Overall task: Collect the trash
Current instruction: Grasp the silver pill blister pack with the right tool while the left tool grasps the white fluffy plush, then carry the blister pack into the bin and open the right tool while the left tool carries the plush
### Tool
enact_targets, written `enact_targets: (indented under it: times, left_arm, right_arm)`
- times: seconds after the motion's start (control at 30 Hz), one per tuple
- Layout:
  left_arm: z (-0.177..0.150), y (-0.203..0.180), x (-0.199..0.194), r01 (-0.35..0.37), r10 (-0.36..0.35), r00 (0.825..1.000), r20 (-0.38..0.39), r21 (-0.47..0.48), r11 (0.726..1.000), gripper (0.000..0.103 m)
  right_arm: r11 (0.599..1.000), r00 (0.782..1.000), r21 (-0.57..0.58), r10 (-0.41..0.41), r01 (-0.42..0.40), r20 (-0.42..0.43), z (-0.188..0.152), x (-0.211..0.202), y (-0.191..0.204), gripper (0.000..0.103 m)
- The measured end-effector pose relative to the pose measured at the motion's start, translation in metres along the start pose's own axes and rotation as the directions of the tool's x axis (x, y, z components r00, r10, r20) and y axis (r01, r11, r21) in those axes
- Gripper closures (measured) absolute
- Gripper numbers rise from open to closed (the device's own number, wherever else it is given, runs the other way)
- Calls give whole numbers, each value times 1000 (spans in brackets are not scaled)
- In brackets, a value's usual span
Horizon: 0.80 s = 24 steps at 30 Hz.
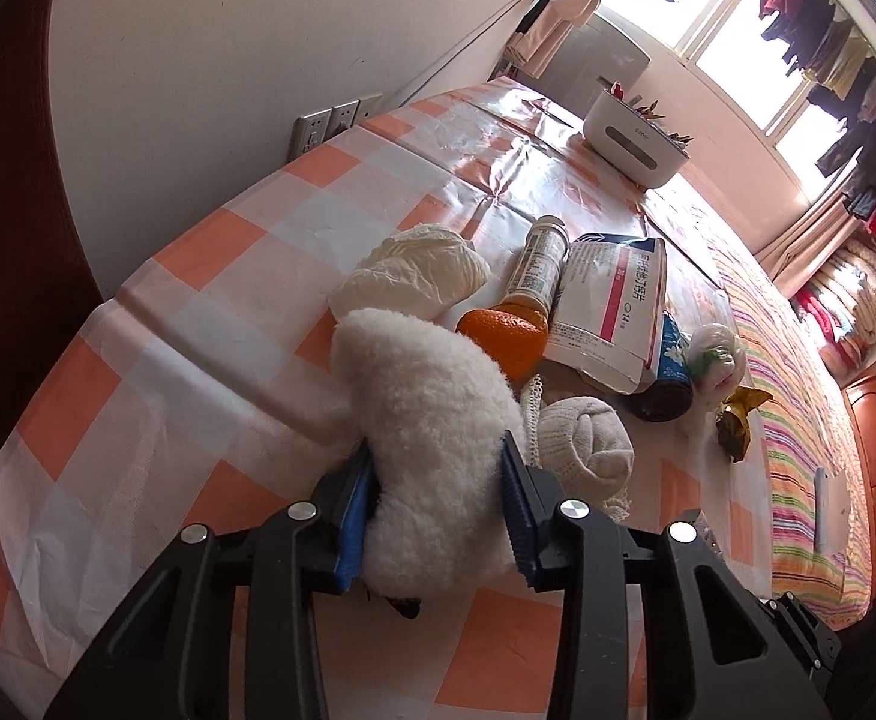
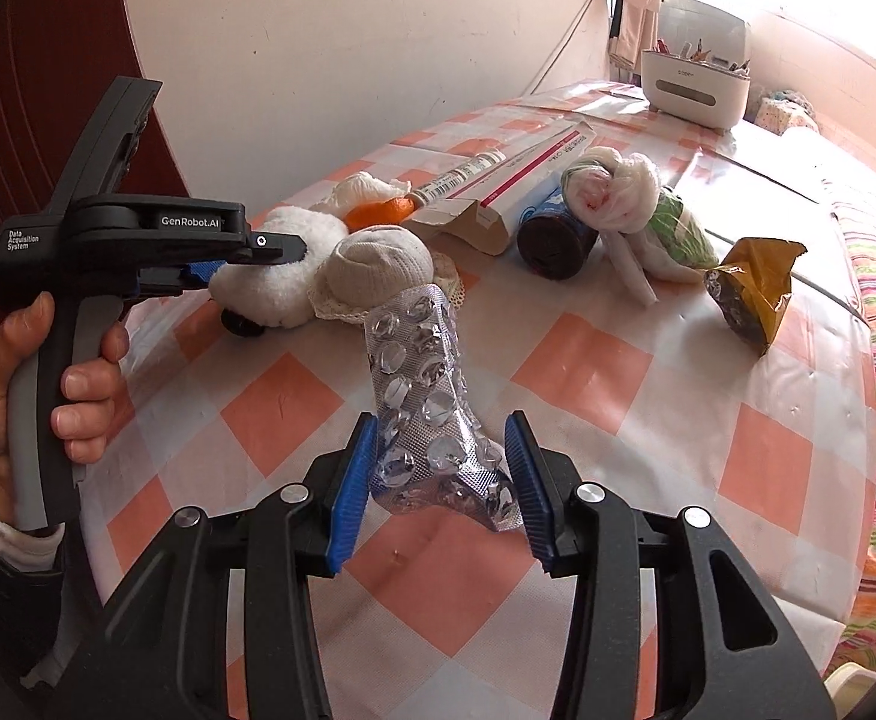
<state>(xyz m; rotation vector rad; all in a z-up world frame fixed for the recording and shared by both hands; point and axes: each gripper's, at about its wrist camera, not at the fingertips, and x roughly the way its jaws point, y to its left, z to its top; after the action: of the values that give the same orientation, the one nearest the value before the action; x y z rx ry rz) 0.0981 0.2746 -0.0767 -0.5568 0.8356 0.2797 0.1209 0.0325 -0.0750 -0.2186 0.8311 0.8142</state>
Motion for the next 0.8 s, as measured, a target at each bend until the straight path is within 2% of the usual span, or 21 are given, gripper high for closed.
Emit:
enact_targets:
  times: [0.13,0.33,0.8]
  left_arm:
    - [-5,-6,-13,-46,44,996,75,24,999,68]
    - [-10,-17,-36,-66,56,986,158,64,996,68]
    - [-28,-52,-59,-59,21,973,230,160,985,68]
  right_arm:
    - [1000,999,30,-3,1,39,1,-13,-5,60]
    - [998,997,57,-6,2,74,2,-26,-13,60]
    - [993,990,98,-76,64,123,-12,-58,-30,60]
